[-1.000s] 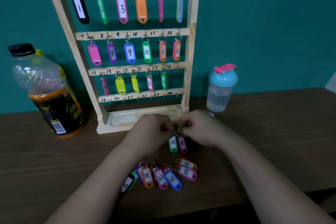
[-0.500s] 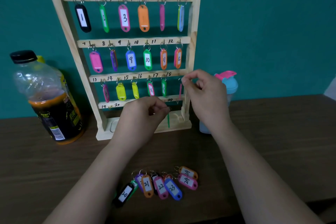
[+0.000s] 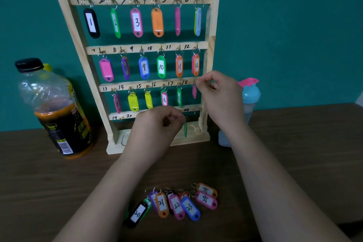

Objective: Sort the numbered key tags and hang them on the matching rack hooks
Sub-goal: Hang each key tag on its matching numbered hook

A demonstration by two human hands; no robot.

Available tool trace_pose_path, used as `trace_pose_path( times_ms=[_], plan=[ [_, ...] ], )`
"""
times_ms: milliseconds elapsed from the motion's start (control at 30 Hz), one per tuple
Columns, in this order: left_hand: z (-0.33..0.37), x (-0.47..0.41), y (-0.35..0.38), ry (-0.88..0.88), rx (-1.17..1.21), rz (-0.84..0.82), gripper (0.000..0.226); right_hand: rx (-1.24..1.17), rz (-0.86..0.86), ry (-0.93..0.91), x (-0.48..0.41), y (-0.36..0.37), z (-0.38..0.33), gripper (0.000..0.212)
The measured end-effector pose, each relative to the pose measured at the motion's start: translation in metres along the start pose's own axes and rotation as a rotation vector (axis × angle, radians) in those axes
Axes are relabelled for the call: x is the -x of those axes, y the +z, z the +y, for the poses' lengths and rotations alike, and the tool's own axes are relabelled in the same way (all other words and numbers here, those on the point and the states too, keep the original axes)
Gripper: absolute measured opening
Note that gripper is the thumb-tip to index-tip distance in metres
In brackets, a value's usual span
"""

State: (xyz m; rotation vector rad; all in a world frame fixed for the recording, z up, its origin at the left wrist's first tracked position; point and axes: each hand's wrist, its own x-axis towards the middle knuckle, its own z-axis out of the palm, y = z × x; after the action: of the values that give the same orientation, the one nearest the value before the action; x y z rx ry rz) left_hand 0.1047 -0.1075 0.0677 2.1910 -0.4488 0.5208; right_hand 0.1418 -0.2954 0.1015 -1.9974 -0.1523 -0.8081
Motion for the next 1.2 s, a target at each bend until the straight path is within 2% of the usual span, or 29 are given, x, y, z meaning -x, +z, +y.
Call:
trace_pose_path(
  times_ms=[400,600,700,767,833,1033,1200],
  plan=[
    [0.006,-0.003,-0.001,-0.034,0.084,0.015,0.006,-0.004,-0.015,0.036,-0.001,0.002,0.008,0.011],
    [0.007,-0.004,-0.006,-0.027,0.112,0.037,0.007,-0.024,0.057,-0.004,0.011,0.000,0.002,0.003],
    [0.006,-0.006,-0.010,-0.036,0.148,0.074,0.007,-0.073,-0.128,-0.090,0.019,-0.003,-0.012,0.003],
    [0.005,-0.007,-0.013,-0.048,0.164,0.105,0.006,-0.132,-0.293,-0.086,0.024,-0.004,-0.019,0.006],
    [0.004,-0.008,-0.017,-0.054,0.161,0.137,0.007,-0.154,-0.369,-0.080,0.027,-0.005,-0.022,0.008],
    [0.002,-0.005,-0.023,-0.074,0.168,0.183,0.007,-0.099,-0.413,-0.108,0.030,-0.002,-0.018,0.006],
    [0.000,-0.004,-0.024,-0.090,0.188,0.148,0.008,-0.154,-0.438,-0.044,0.029,-0.001,-0.018,0.006]
  ],
)
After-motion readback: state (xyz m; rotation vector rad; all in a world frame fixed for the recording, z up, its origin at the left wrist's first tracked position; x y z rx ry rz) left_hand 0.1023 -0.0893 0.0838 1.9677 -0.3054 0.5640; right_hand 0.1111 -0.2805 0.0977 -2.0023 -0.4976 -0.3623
